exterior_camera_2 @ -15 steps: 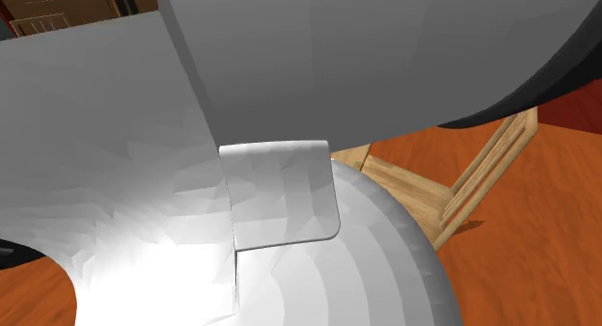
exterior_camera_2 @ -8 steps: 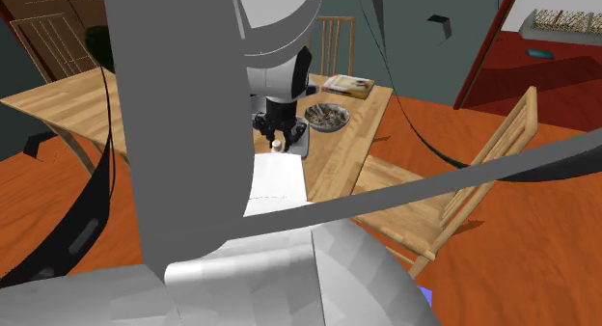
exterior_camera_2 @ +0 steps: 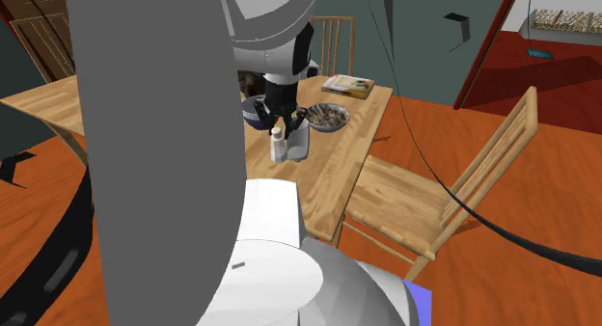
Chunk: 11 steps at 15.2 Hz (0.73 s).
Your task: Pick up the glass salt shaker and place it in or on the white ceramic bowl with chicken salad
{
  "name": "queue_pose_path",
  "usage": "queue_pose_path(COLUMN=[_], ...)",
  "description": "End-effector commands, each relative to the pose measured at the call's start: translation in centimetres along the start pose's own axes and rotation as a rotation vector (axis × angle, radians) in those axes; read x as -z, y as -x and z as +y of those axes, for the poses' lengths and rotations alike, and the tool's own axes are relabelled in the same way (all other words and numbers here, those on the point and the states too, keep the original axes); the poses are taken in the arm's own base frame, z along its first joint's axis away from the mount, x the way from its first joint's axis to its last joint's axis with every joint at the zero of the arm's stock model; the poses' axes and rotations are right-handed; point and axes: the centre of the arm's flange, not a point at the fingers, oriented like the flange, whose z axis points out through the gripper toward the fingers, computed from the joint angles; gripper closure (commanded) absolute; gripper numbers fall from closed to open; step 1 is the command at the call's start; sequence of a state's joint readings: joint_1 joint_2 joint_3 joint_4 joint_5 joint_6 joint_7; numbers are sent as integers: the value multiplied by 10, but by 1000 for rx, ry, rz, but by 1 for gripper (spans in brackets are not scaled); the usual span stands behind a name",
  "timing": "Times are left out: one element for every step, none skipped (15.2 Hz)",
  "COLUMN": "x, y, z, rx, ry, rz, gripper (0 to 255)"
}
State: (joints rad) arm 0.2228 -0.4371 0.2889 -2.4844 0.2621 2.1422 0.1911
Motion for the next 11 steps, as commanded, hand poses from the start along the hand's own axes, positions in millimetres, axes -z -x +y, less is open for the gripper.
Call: queue_pose_path(x=[10, 15, 20, 25, 31, 36, 41, 46, 51, 57, 62], y=[0, 0, 0, -1, -1, -1, -2, -2, -2, -2, -3], z=[-2, -3, -3, -4, -5, -5, -6, -7, -7, -8, -9], rx=[0, 0, 0, 0, 0, 0, 0, 0, 0, 0, 0], ry=[0, 0, 0, 0, 0, 0, 0, 0, 0, 0, 0], rz=[-1, -1, -1, -1, -1, -1, -1, -1, -1, -1, -1], gripper=[255, 255, 255, 255, 255, 255, 255, 255, 255, 255, 255])
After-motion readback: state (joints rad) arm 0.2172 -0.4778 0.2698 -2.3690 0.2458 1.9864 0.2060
